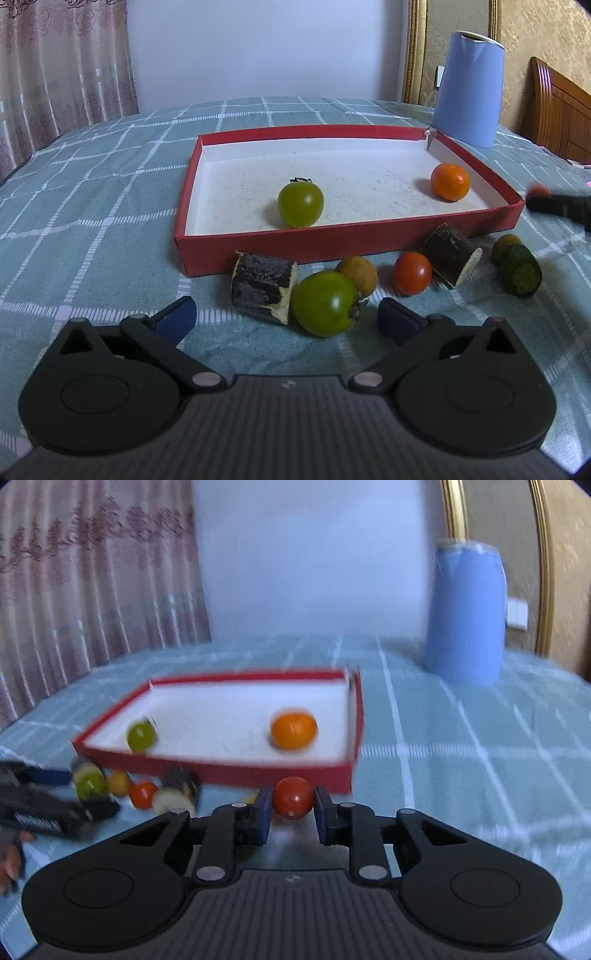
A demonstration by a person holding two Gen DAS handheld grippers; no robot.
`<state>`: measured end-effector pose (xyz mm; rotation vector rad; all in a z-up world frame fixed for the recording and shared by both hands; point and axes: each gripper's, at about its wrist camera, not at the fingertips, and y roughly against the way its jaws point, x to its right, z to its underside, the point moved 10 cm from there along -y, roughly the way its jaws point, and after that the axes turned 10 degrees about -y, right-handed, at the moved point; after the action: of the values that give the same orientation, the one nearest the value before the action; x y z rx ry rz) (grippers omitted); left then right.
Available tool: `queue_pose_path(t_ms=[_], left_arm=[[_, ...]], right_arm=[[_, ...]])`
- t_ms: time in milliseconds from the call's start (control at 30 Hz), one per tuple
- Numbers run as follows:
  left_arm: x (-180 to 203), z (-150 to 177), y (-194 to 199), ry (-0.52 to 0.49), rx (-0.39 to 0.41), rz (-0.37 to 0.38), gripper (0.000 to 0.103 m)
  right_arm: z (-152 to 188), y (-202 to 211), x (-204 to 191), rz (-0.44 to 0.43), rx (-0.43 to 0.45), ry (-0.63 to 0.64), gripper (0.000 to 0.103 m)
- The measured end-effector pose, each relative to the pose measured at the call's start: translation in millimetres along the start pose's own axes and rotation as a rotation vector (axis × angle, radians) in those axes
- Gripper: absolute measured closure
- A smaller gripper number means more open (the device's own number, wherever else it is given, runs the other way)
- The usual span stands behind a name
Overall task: Organize fruits
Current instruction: 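Grasp the red cherry tomato with the right tool and drop it in the tray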
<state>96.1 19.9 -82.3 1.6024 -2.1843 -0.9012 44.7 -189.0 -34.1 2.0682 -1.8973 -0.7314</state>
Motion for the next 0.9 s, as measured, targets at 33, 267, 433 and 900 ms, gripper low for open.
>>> queue_pose_path(t_ms=[33, 267, 433, 900], left_arm=[[0.0, 0.1, 0.0, 0.000, 0.000, 0.000, 0.000], [-0.1, 0.1, -0.2, 0.000, 0.000, 0.000, 0.000], [-0.1, 0.0, -0.2, 0.000, 0.000, 0.000, 0.000], [0.0, 0.0, -0.1, -0.001, 0.000, -0.001, 0.000]], right_arm=[[-8.9, -0.9, -4.4, -0.001, 0.021, 0.020, 0.080], [-35.1, -46.4, -28.1, -0.053, -0.018, 0.048, 0.080], [-27.0, -83.5, -46.1, -0.053, -0.076, 0.092, 0.080], [-11.2, -93.8, -43.4, -0.069, -0.123, 0.058, 0.072]])
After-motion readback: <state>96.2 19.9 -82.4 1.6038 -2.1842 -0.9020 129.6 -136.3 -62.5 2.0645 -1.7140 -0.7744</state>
